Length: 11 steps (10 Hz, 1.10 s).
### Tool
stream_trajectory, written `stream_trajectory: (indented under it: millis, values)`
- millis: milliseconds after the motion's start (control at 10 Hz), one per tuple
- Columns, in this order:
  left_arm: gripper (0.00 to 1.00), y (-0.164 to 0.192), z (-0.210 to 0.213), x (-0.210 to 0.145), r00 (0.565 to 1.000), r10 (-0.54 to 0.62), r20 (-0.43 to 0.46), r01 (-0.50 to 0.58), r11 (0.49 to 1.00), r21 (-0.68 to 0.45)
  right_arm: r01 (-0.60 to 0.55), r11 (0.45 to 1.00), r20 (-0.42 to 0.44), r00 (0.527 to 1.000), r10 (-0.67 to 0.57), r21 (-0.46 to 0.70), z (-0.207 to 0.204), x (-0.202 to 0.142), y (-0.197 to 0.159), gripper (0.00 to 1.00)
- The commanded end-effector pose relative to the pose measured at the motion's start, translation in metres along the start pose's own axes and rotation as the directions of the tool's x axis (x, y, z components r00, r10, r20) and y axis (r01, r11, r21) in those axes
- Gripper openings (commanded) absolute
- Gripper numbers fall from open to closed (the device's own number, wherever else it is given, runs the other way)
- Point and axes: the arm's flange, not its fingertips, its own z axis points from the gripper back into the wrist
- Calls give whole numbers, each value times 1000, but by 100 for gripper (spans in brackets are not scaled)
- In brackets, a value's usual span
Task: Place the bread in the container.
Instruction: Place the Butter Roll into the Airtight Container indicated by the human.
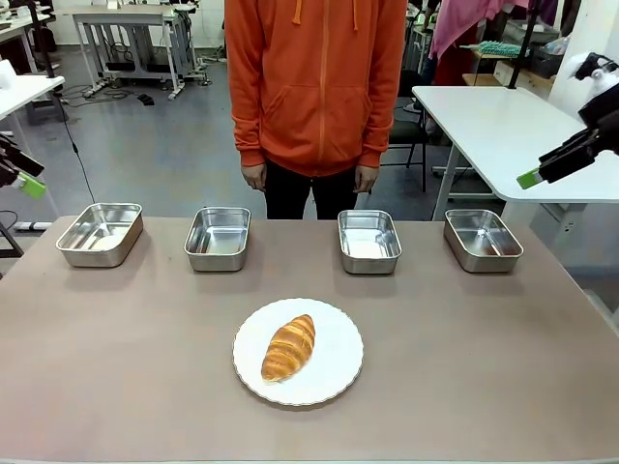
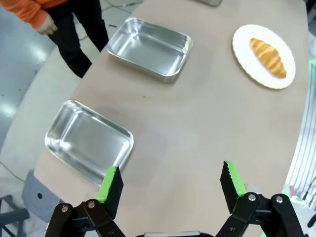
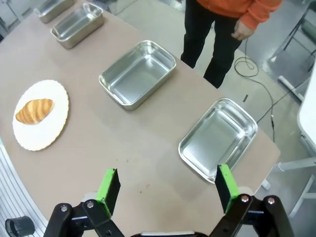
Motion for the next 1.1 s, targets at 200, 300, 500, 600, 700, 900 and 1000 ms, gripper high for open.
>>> stream_trajectory:
  millis: [200,300,500,600,700,900,1000]
  values:
    - [100,38,43,-32,986,0,166,1,1000,-6,44,997,92,995,-50,66,31,-5,-58,100]
    - [100,43,49,-34,983,-2,184,2,1000,-2,53,997,106,993,-58,56,37,-10,-67,100]
    - [100,45,60,-33,977,-21,211,14,999,37,62,997,123,990,-66,36,48,-22,-77,100]
    - [100,44,66,-32,975,-13,224,0,998,55,62,998,137,988,-65,27,53,-26,-79,100]
    - [100,42,70,-28,972,-22,232,7,998,63,69,996,154,985,-76,49,58,-28,-81,100]
    - [100,40,72,-23,970,-8,242,-10,997,74,70,996,173,982,-80,61,63,-29,-81,100]
    - [100,40,71,-23,968,-3,250,-17,997,76,71,996,175,981,-81,59,64,-29,-80,100]
